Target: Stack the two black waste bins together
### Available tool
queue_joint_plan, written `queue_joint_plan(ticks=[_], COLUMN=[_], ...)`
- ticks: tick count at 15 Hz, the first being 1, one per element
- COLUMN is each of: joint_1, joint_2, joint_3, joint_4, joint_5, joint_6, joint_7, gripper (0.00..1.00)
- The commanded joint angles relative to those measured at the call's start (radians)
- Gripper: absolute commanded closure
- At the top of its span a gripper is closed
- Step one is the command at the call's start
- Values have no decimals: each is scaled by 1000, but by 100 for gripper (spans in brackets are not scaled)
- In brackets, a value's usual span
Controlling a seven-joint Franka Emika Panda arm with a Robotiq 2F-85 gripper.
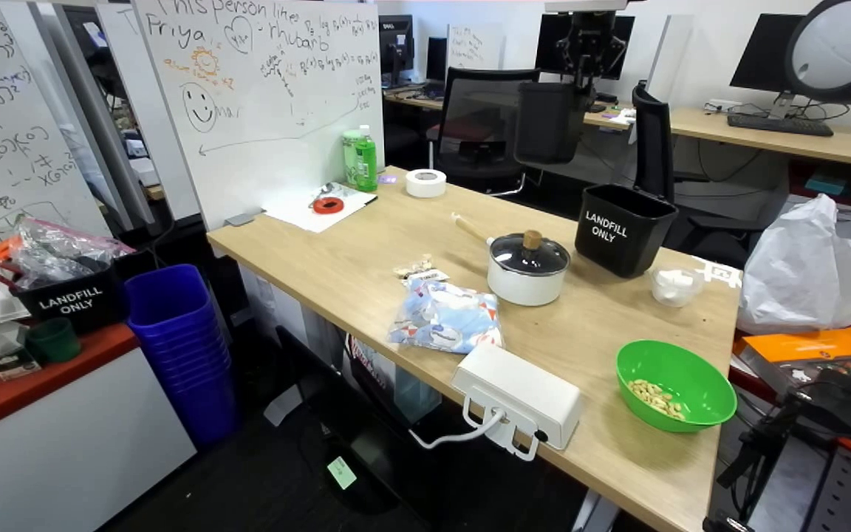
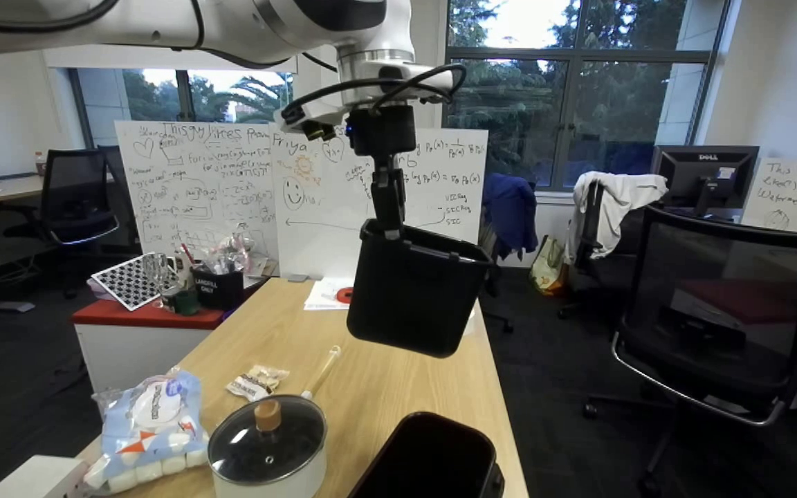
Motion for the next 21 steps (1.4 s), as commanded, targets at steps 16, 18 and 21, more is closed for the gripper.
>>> queue_joint_plan(ticks=[16, 18, 21], joint_1=[-54, -67, -103], joint_2=[-20, -28, -46], joint_3=[1, 2, 6], joint_4=[-22, -23, -26], joint_5=[1, -2, 3], joint_6=[-2, -13, -42], joint_7=[-218, -271, -410], gripper=[94, 94, 94])
